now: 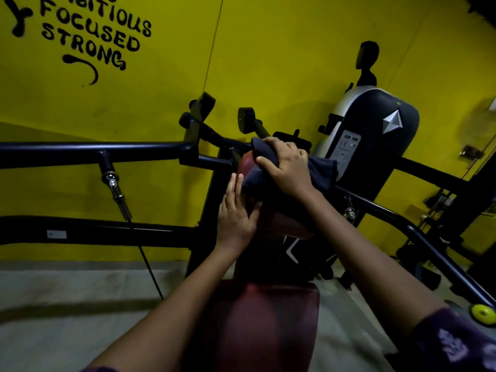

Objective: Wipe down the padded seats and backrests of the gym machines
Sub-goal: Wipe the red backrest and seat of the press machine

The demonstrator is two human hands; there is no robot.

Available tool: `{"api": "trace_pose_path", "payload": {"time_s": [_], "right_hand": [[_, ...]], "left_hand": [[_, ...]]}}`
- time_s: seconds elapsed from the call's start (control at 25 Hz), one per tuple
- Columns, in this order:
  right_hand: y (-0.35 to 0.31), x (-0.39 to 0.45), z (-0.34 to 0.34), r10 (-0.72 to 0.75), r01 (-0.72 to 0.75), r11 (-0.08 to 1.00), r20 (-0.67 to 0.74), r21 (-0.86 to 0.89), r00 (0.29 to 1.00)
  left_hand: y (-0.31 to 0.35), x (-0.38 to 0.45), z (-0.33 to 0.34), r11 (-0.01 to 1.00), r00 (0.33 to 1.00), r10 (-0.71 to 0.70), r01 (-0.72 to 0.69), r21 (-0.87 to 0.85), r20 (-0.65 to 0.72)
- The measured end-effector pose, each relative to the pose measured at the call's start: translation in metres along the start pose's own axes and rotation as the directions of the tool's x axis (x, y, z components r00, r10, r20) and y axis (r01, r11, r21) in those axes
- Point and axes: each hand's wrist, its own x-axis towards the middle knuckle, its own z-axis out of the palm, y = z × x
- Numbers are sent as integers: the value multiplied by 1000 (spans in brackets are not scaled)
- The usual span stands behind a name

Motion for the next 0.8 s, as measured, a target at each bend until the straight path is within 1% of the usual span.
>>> {"api": "trace_pose_path", "payload": {"time_s": [0.04, 0.08, 0.16, 0.2, 0.24, 0.28, 0.32, 0.36, 0.4, 0.44, 0.48, 0.52, 0.56, 0.6, 0.64, 0.68, 0.72, 0.76, 0.8], "right_hand": [[6, 1, -5, -44, 43, 999, 25, 25, 999], [13, 5, -8, -21, 19, 999, 40, 37, 999], [10, 9, -8, 101, -101, 994, 8, 35, 995], [0, 5, -5, 95, -94, 995, -17, 11, 995], [-13, -1, 1, -17, 16, 999, -30, -37, 999], [-21, -10, 7, -189, 187, 979, -17, -83, 982], [-19, -16, 11, -373, 374, 919, 38, -121, 927], [-13, -15, 8, -516, 527, 838, 109, -143, 850], [-6, -7, 2, -580, 598, 789, 151, -141, 800], [-2, 1, -2, -570, 590, 796, 157, -135, 806], [-4, 4, -4, -517, 532, 838, 134, -118, 845], [-11, 0, -3, -487, 499, 854, 111, -147, 866], [-18, -10, 5, -520, 532, 820, 114, -210, 846], [-21, -20, 15, -604, 617, 743, 139, -258, 785], [-17, -26, 21, -721, 735, 623, 169, -267, 672], [-13, -27, 17, -792, 825, 502, 244, -261, 559], [-5, -22, 11, -821, 866, 419, 294, -274, 490], [0, -15, 5, -818, 854, 420, 280, -306, 503], [1, -10, 5, -787, 790, 523, 174, -321, 592]], "left_hand": [[-1, -8, -1, 1000, 999, -26, 26, -10, 18], [0, -20, -3, 998, 998, -58, 59, -29, 34], [1, -46, -6, 990, 992, -107, 112, -83, 65], [2, -54, -8, 985, 989, -122, 131, -112, 85], [2, -56, -9, 981, 985, -138, 151, -125, 104], [1, -56, -10, 979, 979, -158, 172, -112, 126], [1, -55, -13, 978, 971, -182, 195, -76, 156], [2, -53, -16, 979, 964, -193, 201, -30, 182], [3, -53, -18, 985, 966, -172, 173, 12, 195], [3, -55, -21, 991, 970, -133, 129, 37, 205], [2, -58, -25, 993, 968, -111, 102, 52, 227], [-1, -65, -29, 993, 960, -109, 93, 72, 256], [-6, -74, -33, 989, 950, -126, 98, 110, 287], [-11, -85, -38, 980, 938, -156, 106, 171, 310], [-17, -99, -43, 964, 934, -177, 101, 246, 311], [-24, -116, -46, 944, 930, -188, 82, 319, 316], [-29, -133, -49, 923, 917, -200, 58, 381, 344], [-33, -148, -51, 906, 902, -212, 37, 421, 377], [-38, -159, -52, 894, 897, -210, 15, 448, 390]]}}
